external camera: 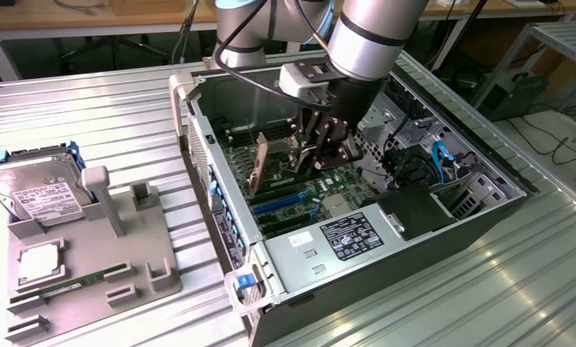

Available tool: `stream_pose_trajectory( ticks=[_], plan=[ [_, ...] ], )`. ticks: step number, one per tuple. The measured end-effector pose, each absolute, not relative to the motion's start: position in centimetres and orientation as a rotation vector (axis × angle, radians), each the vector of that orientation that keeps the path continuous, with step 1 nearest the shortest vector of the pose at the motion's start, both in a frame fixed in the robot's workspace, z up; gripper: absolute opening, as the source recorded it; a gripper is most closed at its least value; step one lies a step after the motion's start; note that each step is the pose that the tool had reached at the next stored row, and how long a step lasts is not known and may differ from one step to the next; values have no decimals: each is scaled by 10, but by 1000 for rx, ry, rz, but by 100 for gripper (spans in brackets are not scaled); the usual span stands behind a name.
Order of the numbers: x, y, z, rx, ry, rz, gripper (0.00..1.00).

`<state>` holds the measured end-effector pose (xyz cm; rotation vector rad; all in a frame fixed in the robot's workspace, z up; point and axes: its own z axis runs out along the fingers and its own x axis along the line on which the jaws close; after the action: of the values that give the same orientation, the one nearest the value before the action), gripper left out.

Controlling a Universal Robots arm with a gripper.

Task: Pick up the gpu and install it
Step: 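Insert the gpu into the slot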

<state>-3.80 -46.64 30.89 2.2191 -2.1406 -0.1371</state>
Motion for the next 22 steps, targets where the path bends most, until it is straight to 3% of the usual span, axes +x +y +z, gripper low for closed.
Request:
stream_pose_trajectory(
  ticks=[22],
  plan=[
    [-40, -466, 283, 2225, -2151, -83, 28]
  ],
)
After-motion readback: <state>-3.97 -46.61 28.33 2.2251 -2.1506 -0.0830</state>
